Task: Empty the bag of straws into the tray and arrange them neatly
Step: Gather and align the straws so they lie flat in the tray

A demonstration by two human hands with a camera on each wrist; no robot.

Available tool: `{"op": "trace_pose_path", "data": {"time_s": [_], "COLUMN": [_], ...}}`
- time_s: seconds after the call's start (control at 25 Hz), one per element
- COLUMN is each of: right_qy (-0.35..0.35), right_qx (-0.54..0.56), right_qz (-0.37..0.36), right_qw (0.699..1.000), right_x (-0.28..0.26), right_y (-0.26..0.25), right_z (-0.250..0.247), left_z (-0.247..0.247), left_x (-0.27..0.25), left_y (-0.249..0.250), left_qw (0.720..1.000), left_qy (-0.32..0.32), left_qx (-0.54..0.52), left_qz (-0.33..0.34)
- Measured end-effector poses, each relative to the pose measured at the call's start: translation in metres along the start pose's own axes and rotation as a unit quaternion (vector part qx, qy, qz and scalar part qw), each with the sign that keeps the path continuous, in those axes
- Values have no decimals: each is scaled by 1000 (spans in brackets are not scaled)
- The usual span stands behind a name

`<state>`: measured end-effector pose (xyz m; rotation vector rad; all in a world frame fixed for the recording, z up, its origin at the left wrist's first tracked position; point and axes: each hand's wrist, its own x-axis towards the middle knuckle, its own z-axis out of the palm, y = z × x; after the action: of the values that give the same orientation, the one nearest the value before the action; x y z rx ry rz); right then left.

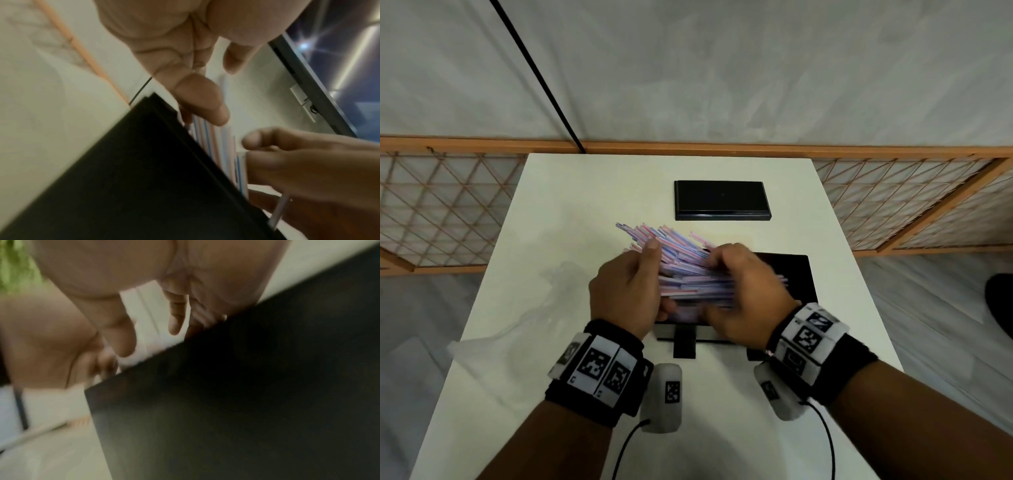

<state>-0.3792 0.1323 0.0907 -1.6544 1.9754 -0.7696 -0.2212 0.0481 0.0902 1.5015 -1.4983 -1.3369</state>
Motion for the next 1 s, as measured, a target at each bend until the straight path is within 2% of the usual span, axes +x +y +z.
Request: {"op": "trace_pose_path", "data": {"time_s": [0.12, 0.24, 0.32, 0.52, 0.72, 0.8, 0.88, 1.0], "right_qy": [50, -28, -41, -9, 80, 30, -52, -69], "right_qx": [-29, -116, -126, -119, -171, -196, -194, -179], "right_qz": [63, 130, 115, 67, -80, -94, -52, 61], "right_qw": [996, 984, 984, 991, 979, 976, 978, 980], "right_x": [-13, -18, -18, -9, -2, 5, 9, 0], "right_y": [18, 31, 32, 29, -24, -41, -38, -2], "right_z": [-31, -42, -32, -19, -37, -32, -19, -12], "left_z": [-5, 0, 3, 7, 20, 25, 26, 24], "left_x": [1, 4, 5, 2, 3, 5, 9, 14], "left_y": [-4, -10, -10, -4, -9, -14, -20, -27], "left_qw": [999, 996, 996, 998, 996, 992, 985, 977], "left_qy": [42, 65, 56, 44, 28, 3, -22, -39], "left_qx": [14, -38, -34, 34, -67, -109, -153, -174], "left_qz": [1, -51, -58, -39, -48, -64, -82, -113]}}
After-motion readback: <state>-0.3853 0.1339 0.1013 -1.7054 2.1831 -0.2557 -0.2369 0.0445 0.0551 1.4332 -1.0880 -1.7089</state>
